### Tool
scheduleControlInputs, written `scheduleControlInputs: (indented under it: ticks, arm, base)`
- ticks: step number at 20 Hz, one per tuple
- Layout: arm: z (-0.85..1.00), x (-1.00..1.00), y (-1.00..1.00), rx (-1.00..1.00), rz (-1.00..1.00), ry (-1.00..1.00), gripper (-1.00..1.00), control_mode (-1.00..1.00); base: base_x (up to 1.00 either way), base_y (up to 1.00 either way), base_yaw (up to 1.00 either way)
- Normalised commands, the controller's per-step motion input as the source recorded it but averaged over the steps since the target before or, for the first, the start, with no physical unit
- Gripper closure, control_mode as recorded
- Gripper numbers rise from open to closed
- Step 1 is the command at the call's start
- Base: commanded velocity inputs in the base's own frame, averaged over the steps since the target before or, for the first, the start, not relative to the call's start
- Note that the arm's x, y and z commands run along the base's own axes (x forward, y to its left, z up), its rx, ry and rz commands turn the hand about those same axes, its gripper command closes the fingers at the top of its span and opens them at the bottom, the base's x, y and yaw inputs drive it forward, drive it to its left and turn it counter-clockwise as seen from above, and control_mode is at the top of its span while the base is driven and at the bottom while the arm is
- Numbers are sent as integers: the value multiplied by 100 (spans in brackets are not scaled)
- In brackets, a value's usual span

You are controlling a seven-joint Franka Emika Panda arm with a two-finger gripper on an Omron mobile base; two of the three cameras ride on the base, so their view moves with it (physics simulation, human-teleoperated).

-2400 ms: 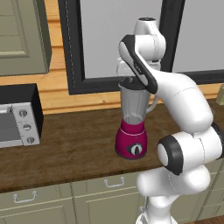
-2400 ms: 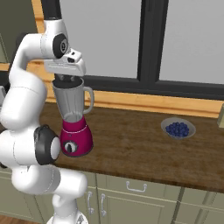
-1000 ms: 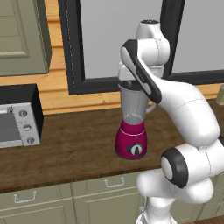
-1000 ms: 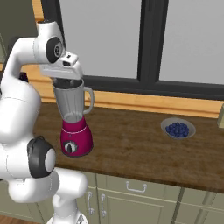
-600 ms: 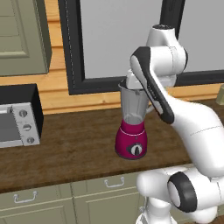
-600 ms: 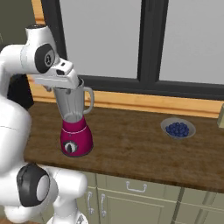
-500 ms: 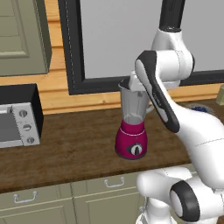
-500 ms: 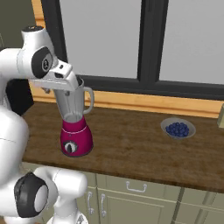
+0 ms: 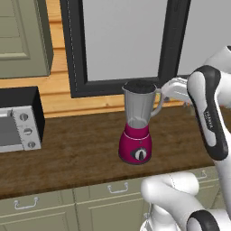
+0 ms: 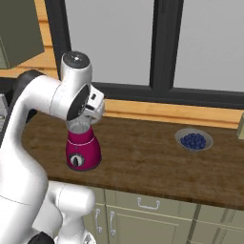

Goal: Close the lid blender by securely placing the lid on top.

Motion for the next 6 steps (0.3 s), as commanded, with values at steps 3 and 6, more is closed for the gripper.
scheduleControlInputs:
  ticks: [3, 6]
  arm:
    - [0, -18, -59, 29, 1, -9, -100, -100]
    - [0, -14, -53, 27, 0, -7, -100, -100]
  base:
    - [0, 0, 0]
    - [0, 0, 0]
